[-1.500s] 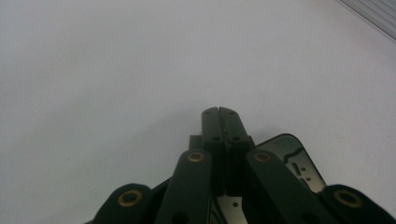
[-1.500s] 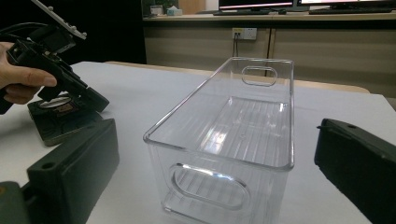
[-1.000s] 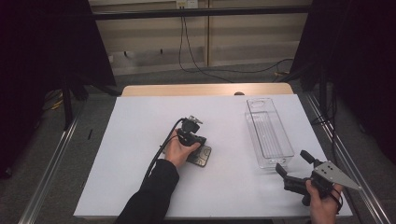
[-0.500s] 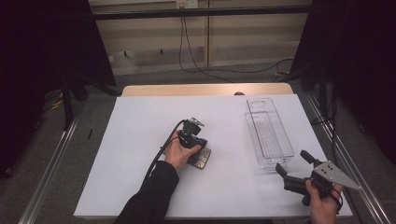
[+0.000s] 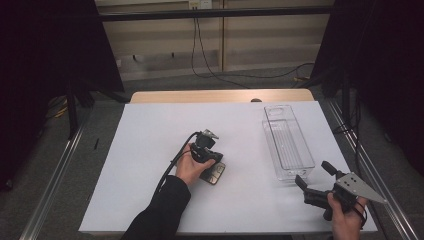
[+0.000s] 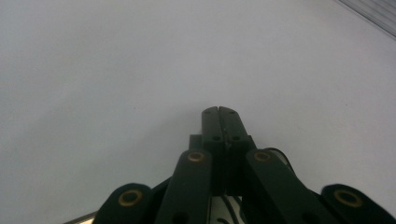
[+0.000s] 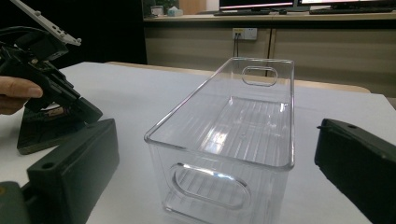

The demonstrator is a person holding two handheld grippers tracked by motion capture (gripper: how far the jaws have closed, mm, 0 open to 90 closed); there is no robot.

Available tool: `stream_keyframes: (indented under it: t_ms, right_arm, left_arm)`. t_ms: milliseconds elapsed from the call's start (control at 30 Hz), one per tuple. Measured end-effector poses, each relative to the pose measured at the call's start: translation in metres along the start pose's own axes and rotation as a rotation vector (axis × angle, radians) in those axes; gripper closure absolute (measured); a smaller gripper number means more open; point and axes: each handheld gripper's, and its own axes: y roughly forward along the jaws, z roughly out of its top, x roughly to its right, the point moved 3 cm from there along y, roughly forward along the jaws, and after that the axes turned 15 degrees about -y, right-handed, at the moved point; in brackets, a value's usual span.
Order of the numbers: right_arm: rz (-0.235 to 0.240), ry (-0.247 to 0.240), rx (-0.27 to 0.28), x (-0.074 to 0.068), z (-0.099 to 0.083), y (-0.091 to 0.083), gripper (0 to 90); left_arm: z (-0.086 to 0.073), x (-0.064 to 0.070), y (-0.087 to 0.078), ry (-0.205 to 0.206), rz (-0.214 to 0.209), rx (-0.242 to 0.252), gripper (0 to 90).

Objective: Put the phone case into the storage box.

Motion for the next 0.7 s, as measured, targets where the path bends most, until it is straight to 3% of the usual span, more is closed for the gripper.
stream_keyframes:
  t_ms: [700]
  right_arm:
    - [0.0, 0.001, 0.0, 0.0, 0.0, 0.0, 0.0]
  left_arm:
    - [-0.011, 0.008, -0.005, 0.005, -0.029, -0.022, 90.0]
